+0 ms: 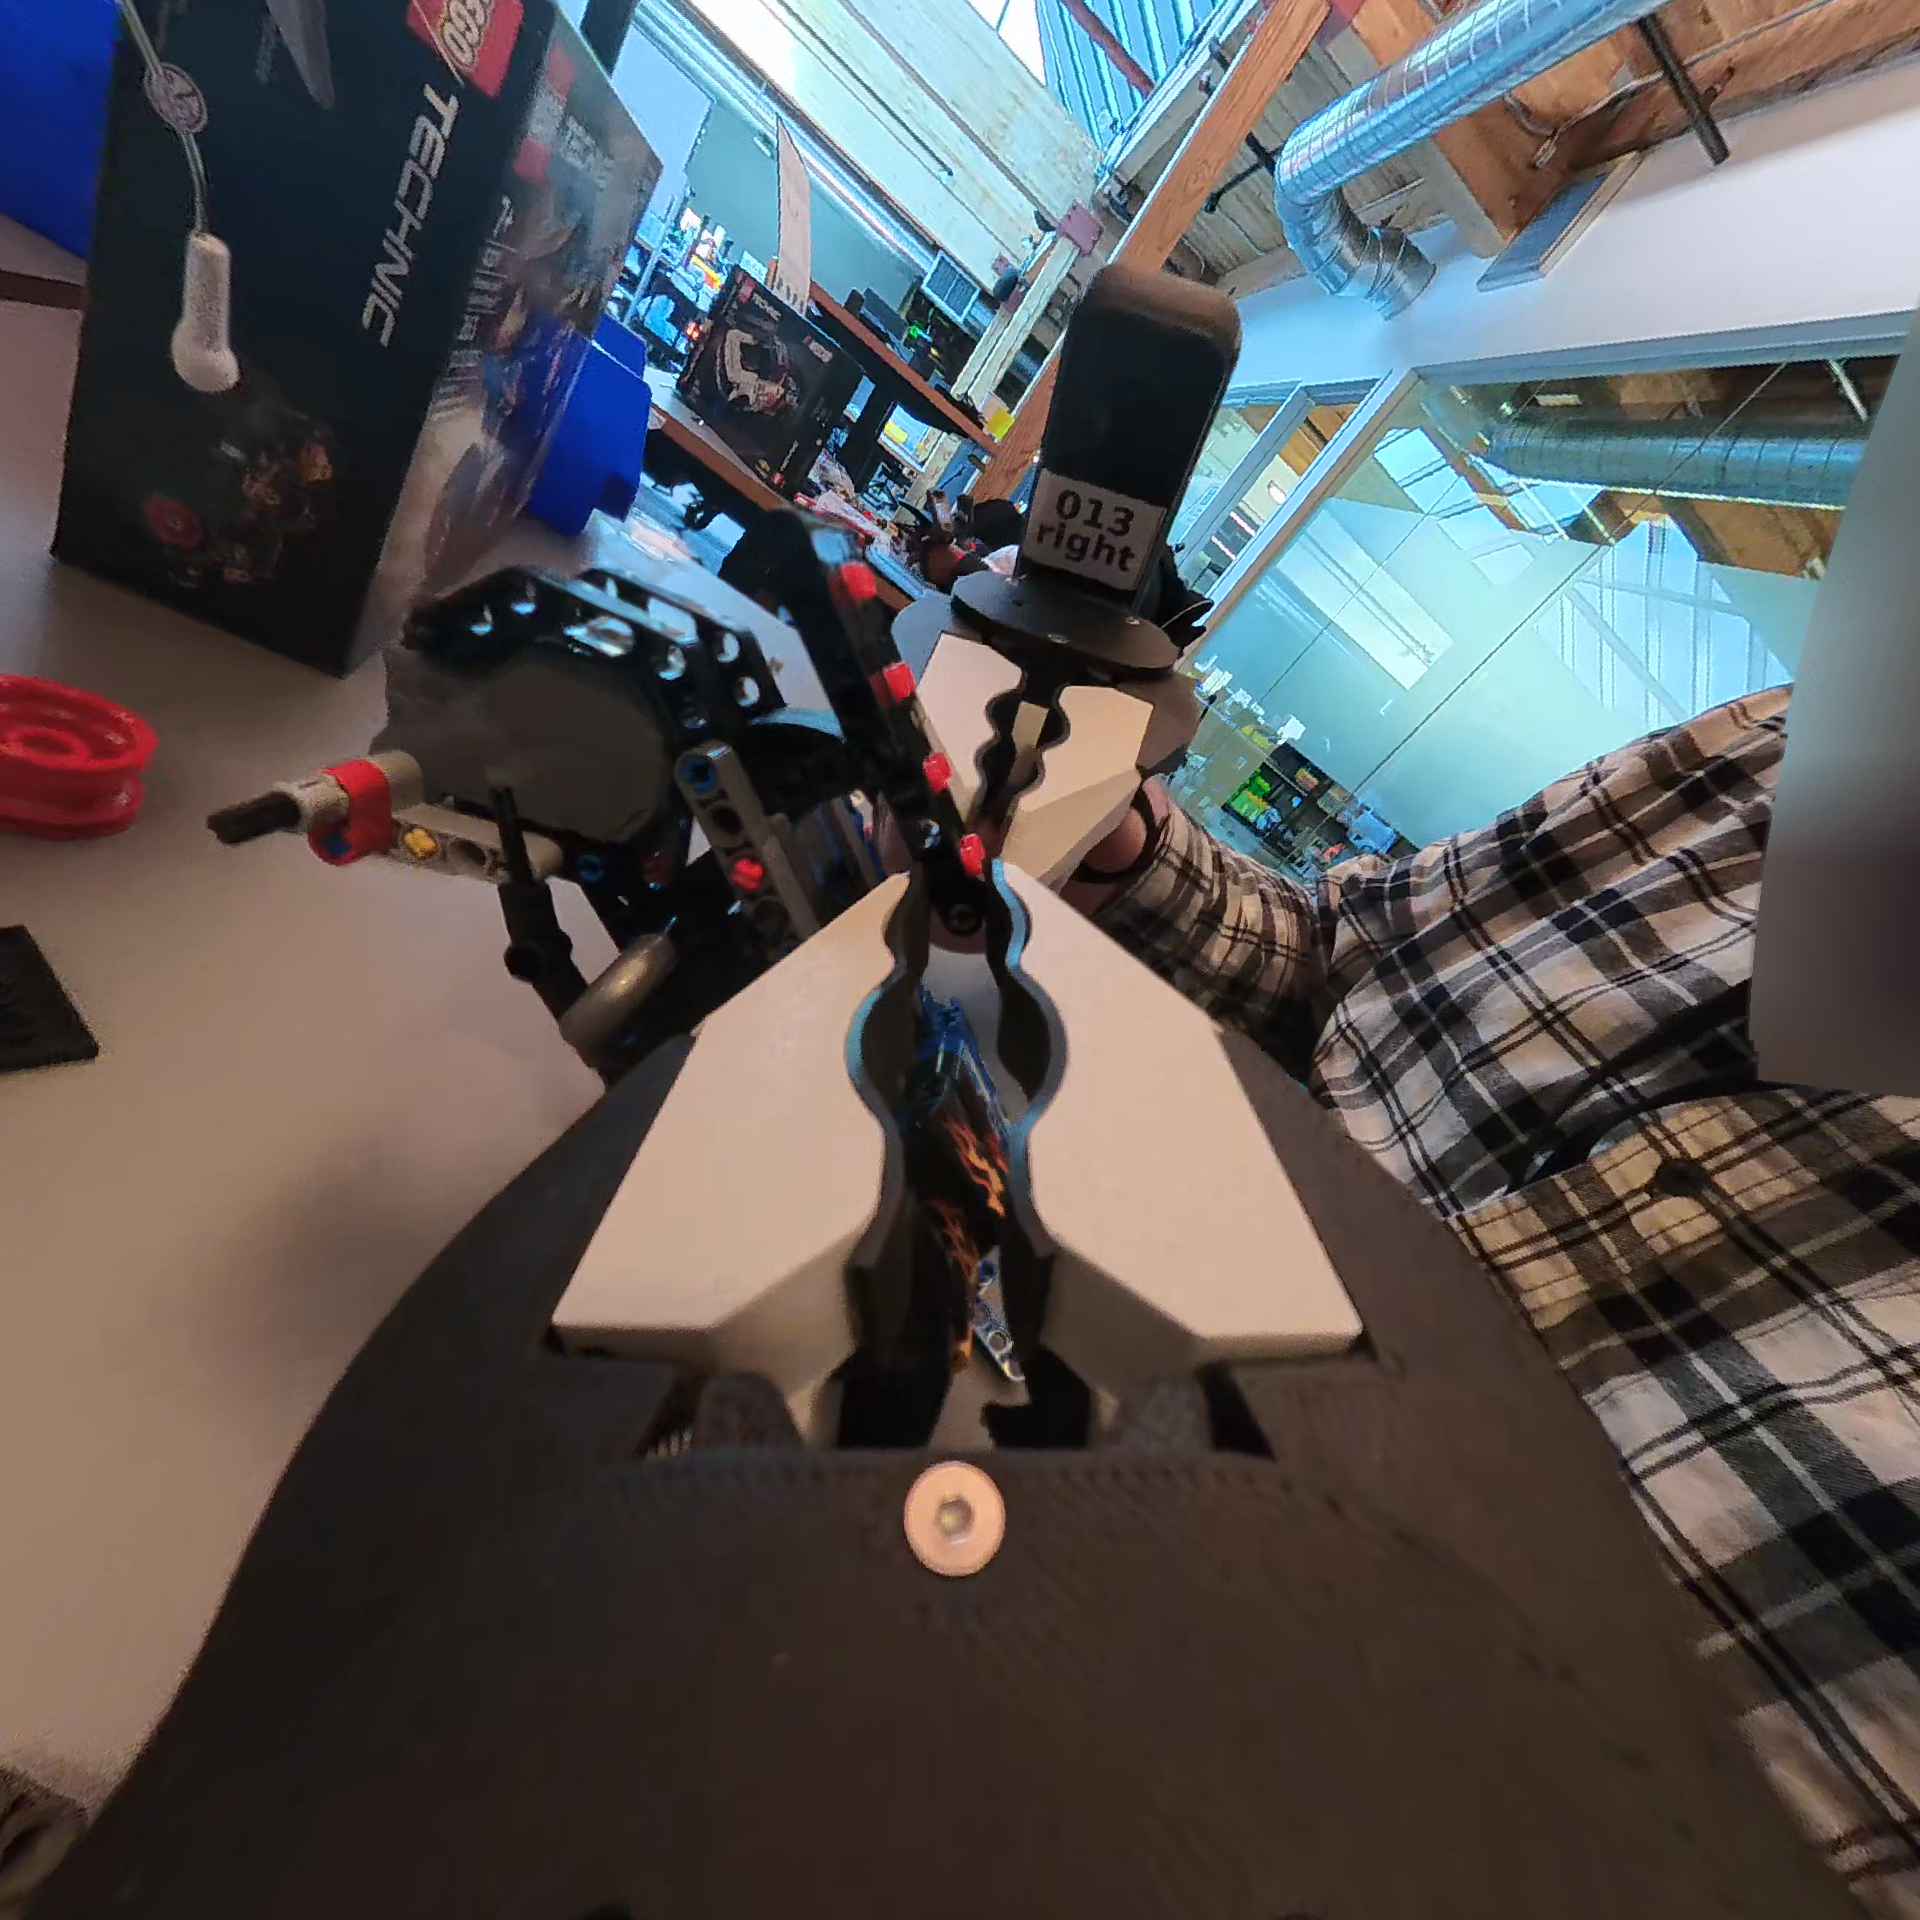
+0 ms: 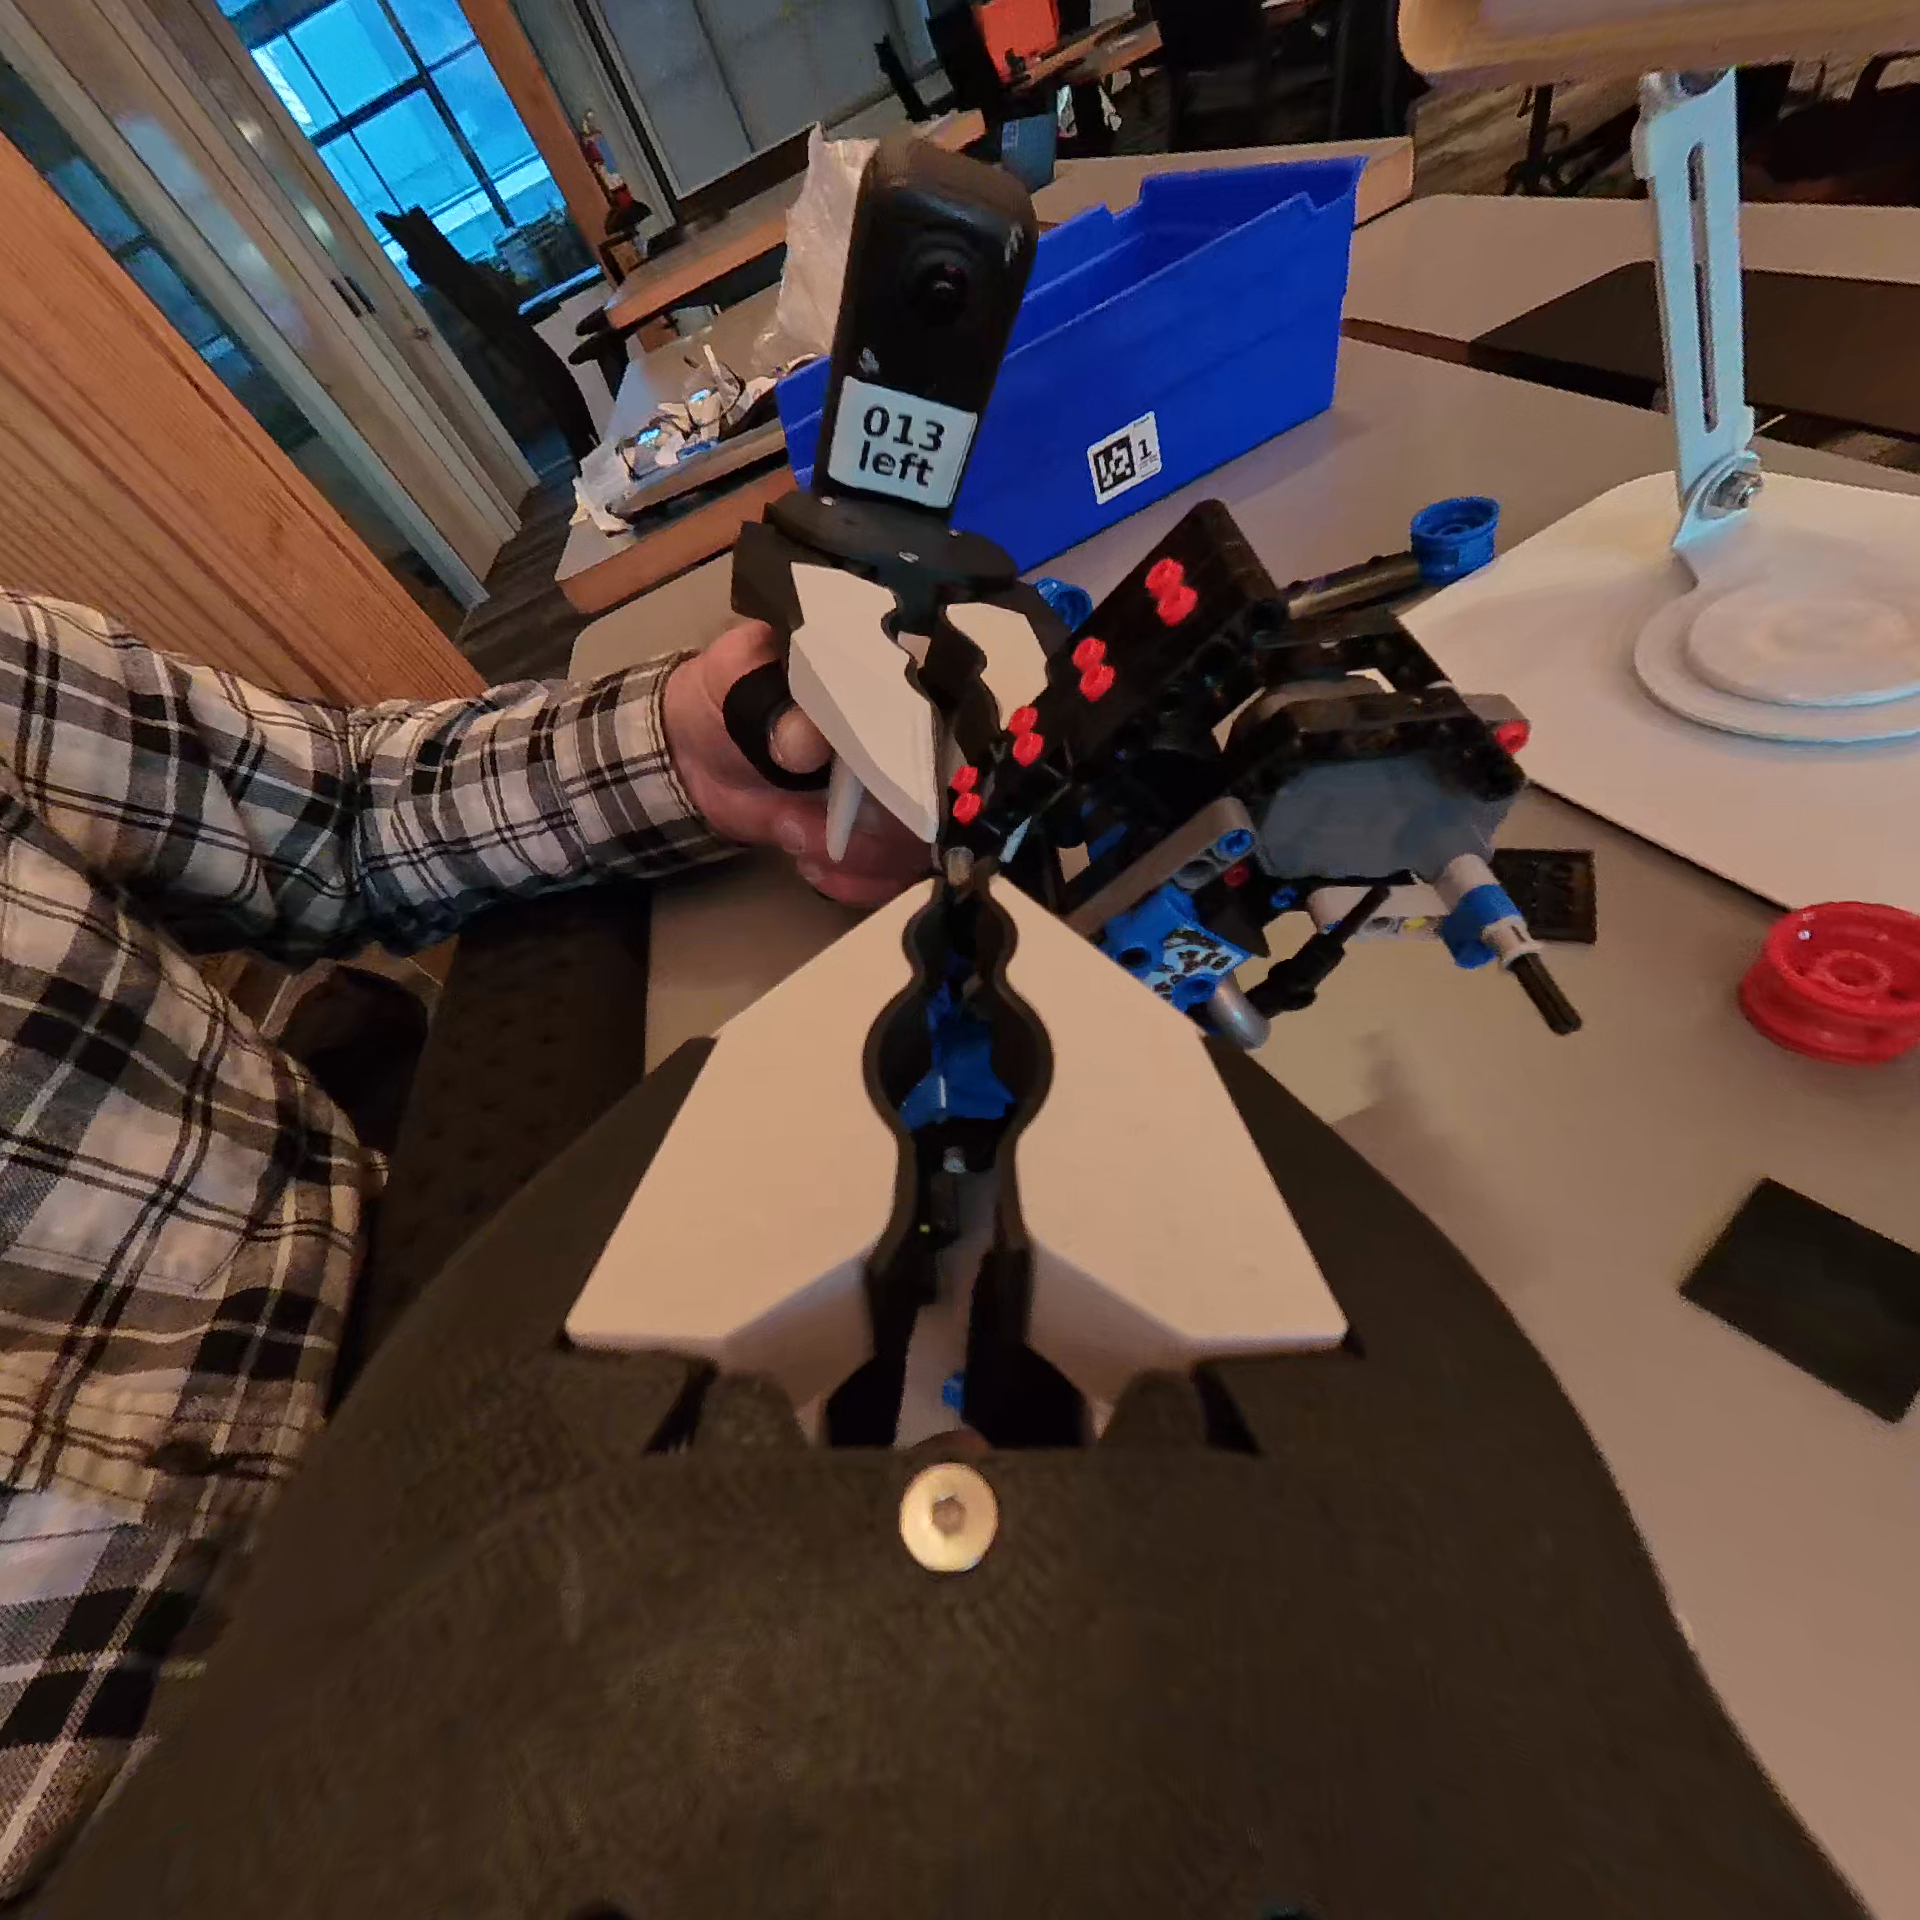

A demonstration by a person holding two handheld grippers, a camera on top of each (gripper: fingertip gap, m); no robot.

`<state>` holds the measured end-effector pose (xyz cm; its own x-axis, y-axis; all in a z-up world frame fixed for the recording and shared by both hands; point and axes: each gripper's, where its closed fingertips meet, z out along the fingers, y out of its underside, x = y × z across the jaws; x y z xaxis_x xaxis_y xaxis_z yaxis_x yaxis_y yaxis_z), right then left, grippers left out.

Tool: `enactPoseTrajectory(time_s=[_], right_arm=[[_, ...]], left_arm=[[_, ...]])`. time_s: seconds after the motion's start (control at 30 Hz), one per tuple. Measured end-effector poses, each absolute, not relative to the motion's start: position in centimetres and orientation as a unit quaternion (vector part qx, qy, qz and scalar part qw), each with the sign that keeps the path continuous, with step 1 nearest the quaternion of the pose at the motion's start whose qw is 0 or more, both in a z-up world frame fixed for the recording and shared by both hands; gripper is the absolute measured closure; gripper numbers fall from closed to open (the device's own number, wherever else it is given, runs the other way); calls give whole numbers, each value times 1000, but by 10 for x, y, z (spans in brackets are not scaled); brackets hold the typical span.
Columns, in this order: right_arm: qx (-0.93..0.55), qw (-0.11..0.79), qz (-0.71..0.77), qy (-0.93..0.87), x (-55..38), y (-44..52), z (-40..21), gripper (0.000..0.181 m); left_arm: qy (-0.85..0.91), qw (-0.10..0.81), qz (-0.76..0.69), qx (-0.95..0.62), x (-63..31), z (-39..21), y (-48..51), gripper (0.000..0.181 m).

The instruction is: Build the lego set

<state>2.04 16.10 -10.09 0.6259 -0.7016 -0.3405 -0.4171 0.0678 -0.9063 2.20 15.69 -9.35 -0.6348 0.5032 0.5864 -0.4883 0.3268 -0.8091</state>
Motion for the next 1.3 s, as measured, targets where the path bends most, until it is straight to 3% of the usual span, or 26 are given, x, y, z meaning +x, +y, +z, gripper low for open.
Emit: enactPoseTrajectory(time_s=[0.37, 0.6, 1.3], right_arm=[[-625, 654, -50, 424, 17, 163, -94, 179], [-648, 641, -88, 401, 10, 162, -88, 180], [-650, 643, -116, 388, -23, 123, -85, 179]], left_arm=[[-699, 411, 585, -25, 17, -91, 158, 173], [-707, 370, 600, -59, 9, -84, 160, 174], [-690, 385, 609, -70, 10, -72, 172, 175]])
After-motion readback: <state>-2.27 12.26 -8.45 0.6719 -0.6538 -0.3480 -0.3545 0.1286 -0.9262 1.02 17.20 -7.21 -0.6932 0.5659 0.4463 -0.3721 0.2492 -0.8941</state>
